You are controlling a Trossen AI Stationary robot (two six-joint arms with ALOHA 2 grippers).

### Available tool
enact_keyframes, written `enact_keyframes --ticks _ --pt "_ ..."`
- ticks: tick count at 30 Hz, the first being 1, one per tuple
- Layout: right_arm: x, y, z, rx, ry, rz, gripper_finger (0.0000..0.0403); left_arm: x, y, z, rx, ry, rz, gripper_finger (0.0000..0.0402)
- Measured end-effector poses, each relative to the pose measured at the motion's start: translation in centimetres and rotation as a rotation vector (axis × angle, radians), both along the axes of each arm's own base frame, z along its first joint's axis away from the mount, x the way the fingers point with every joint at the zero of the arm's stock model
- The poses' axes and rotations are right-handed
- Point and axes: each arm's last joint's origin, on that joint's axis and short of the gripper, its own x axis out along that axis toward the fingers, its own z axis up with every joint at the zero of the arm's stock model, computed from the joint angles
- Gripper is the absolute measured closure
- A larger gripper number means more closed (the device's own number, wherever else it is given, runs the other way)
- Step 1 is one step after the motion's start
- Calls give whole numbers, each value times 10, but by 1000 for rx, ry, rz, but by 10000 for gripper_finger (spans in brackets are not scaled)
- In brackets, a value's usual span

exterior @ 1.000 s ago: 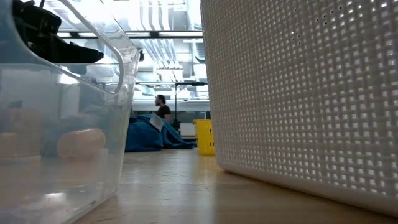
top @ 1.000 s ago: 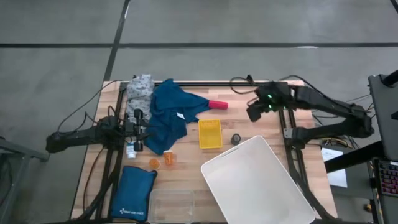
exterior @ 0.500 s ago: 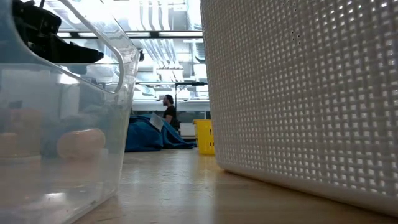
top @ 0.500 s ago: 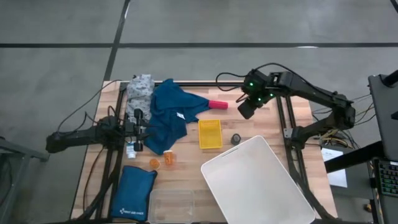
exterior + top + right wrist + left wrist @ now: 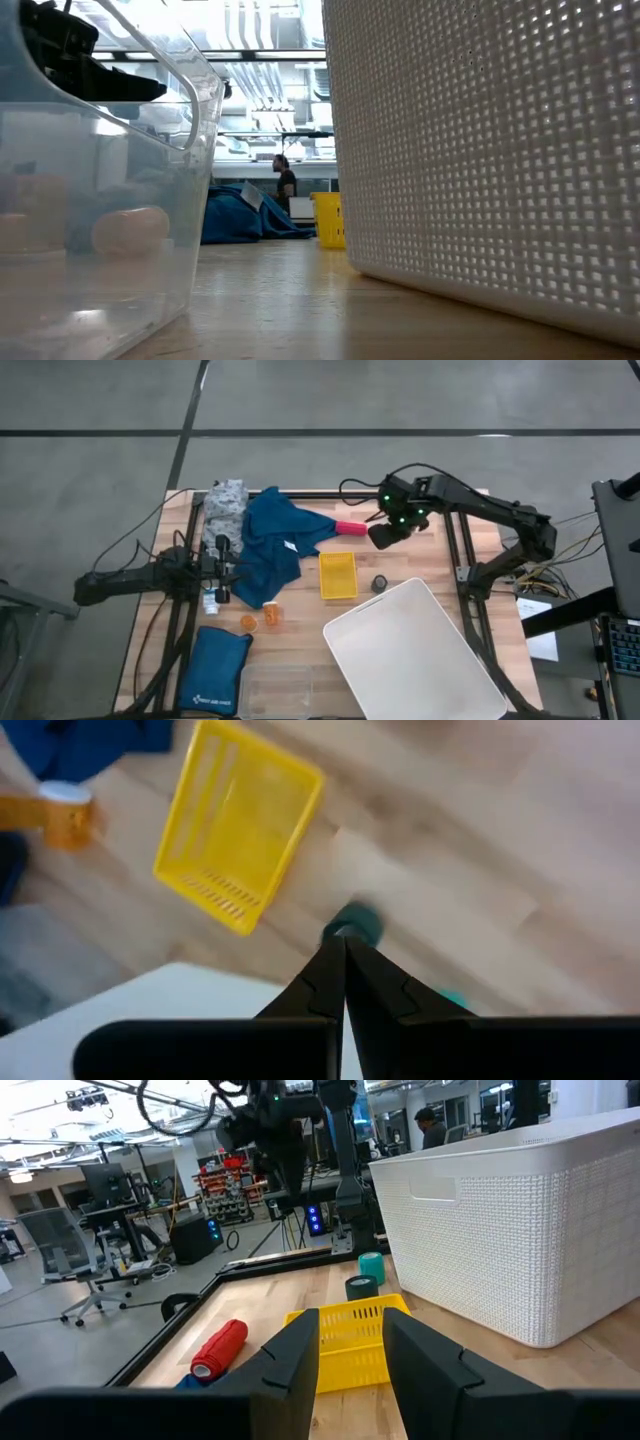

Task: Pick & place medical supplies in basket/bin
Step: Put the black bandage into the yellow bin

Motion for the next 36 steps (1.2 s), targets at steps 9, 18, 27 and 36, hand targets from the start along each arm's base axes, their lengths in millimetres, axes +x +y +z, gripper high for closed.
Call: enact_keyframes --ticks 9,18,27,36 --pt "20 -3 -31 250 106 -45 394 0 0 0 0 0 0 284" --pt "33 -8 -53 327 184 -93 342 0 0 0 0 0 0 284" --pt "37 -9 -61 339 214 -99 205 0 0 0 0 0 0 284" --pt "35 -9 -69 346 235 -106 98 0 0 0 0 0 0 284"
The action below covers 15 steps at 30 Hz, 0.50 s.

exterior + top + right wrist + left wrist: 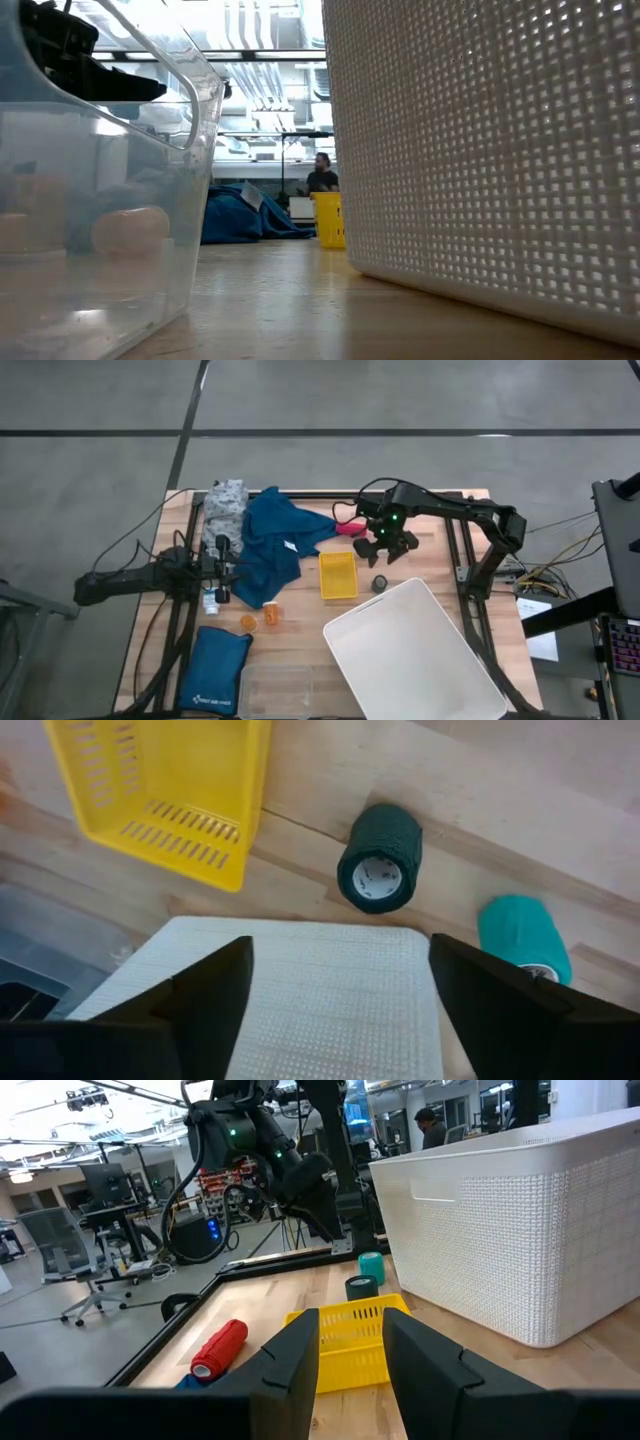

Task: Pick & place medical supplies in basket/bin
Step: Put the black bandage into the yellow bin

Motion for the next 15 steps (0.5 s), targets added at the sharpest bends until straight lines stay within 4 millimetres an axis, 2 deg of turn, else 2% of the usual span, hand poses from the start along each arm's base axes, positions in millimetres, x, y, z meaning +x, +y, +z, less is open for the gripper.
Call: enact_keyframes --ticks 6,15 --pt "1 0 -8 -7 28 9 88 0 0 0 0 0 0 284" --pt "-1 0 -5 -39 25 21 92 0 0 0 0 0 0 284"
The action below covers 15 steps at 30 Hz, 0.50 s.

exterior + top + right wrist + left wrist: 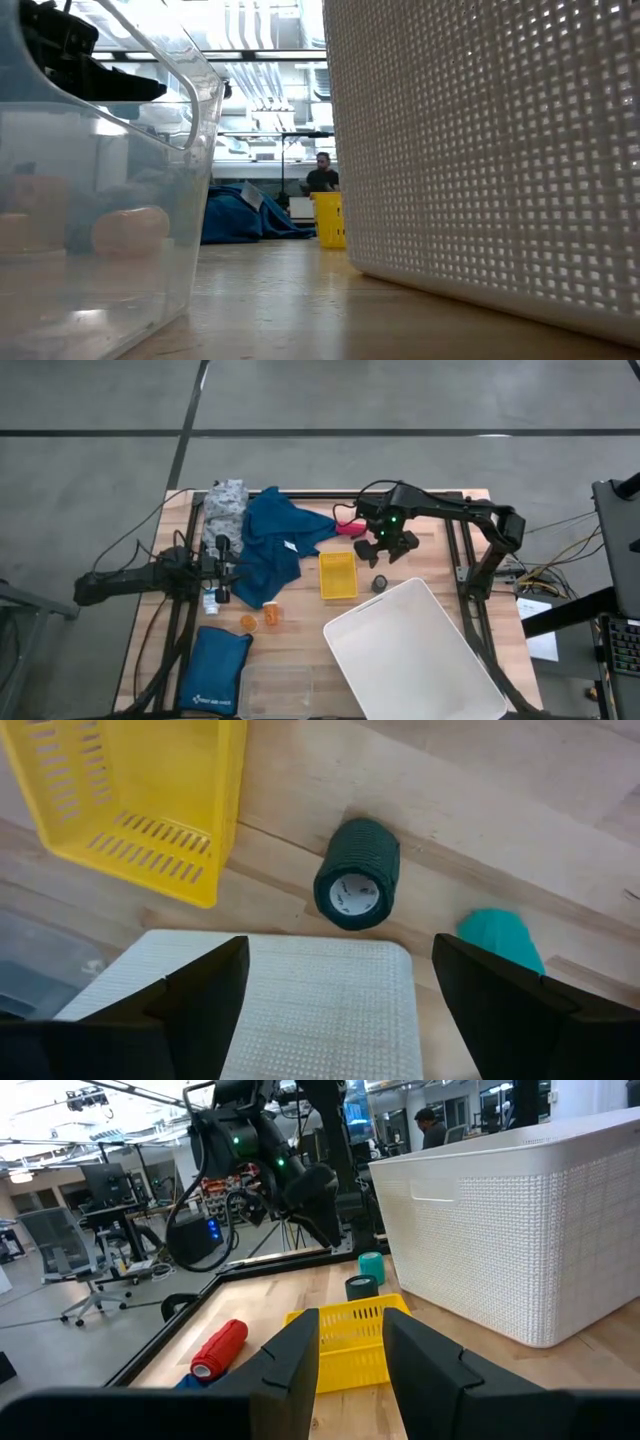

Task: Pick & place medical supplies in basket/bin
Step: Put the black bandage into the yellow bin

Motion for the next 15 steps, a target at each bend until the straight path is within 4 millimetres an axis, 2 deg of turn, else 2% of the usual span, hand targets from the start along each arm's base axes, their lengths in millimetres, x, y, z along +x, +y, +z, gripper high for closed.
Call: enact_keyframes --ticks 5,15 --pt "1 2 12 -18 -31 6 93 0 0 0 0 0 0 284" --pt "7 10 21 -36 -79 66 82 0 0 0 0 0 0 284"
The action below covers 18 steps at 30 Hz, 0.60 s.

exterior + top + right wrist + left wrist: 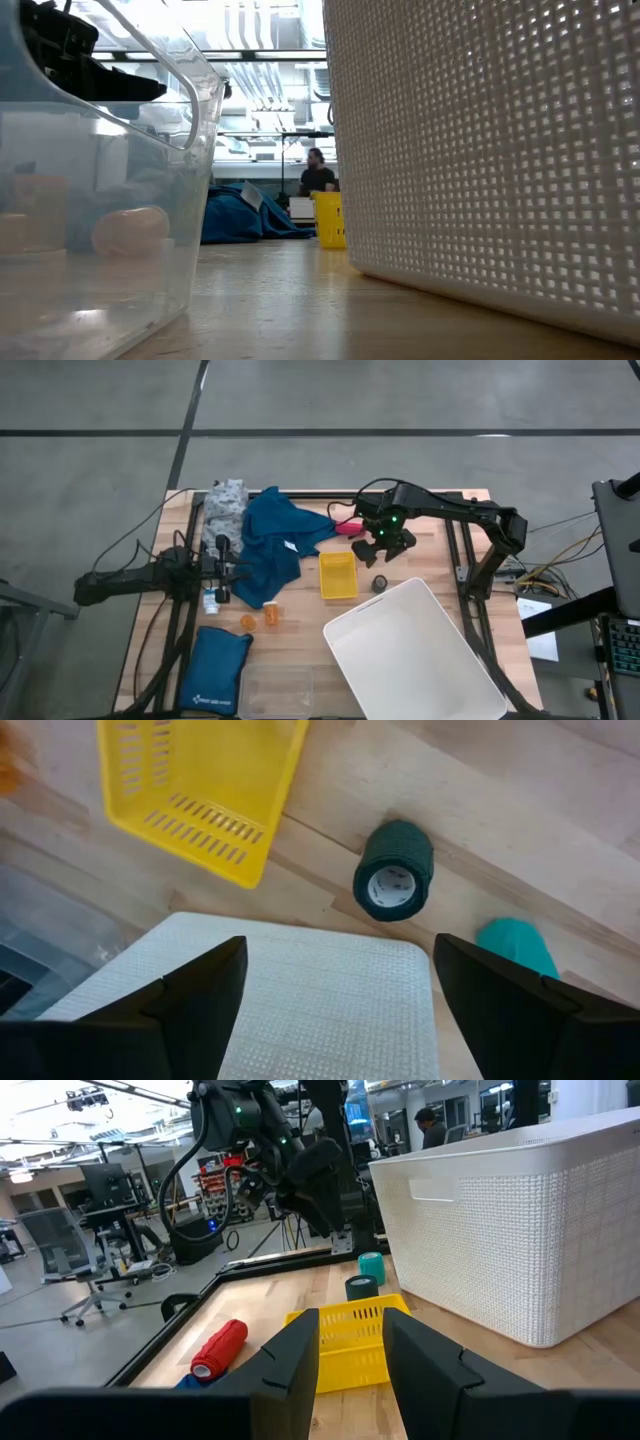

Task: Pick & place medical supplies in basket/bin
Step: Put the black bandage into the yellow bin

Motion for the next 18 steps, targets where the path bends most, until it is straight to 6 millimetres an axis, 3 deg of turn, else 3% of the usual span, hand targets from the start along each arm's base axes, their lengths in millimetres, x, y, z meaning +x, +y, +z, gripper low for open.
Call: enact_keyframes --ticks 18 --pt "8 23 -4 -65 13 105 78 0 0 0 0 0 0 284"
